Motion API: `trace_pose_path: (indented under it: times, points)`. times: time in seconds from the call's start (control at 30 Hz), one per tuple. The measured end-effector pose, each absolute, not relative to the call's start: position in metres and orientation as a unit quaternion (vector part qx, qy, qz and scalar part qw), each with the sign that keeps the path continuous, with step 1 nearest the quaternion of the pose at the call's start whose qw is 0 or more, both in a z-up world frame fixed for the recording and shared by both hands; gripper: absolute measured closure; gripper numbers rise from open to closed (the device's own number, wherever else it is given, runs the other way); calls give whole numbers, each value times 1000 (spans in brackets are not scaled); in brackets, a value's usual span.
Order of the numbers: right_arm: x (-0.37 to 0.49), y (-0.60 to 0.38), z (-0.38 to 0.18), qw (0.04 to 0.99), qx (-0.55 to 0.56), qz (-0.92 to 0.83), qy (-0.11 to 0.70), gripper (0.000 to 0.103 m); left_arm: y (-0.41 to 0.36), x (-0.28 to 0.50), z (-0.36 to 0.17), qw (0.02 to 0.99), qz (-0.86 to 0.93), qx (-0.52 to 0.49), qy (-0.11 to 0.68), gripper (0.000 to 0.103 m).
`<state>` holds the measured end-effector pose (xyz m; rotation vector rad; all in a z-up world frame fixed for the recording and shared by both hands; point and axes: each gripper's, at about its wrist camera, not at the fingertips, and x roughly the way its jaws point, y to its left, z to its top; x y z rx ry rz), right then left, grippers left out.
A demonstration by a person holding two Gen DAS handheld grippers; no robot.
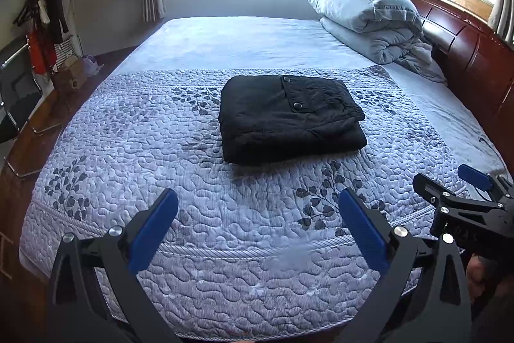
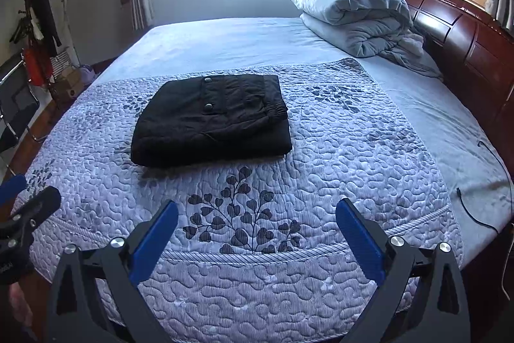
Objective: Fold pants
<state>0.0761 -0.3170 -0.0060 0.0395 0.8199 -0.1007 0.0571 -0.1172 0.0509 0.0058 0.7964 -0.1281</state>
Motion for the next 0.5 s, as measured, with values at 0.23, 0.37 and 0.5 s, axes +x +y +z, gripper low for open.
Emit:
trace_pose_path:
  times: [0.23, 0.37, 0.5]
  points:
    - [77, -318, -9, 913, 20, -52, 404, 4, -116, 59, 47, 918, -59, 5, 393, 3]
    - [77, -318, -10, 913, 19, -54, 403, 4, -115, 60, 45, 917, -55, 4, 395, 3]
    - [77, -318, -10, 913, 19, -55, 403, 4, -114, 60, 44, 917, -55, 7, 394, 3]
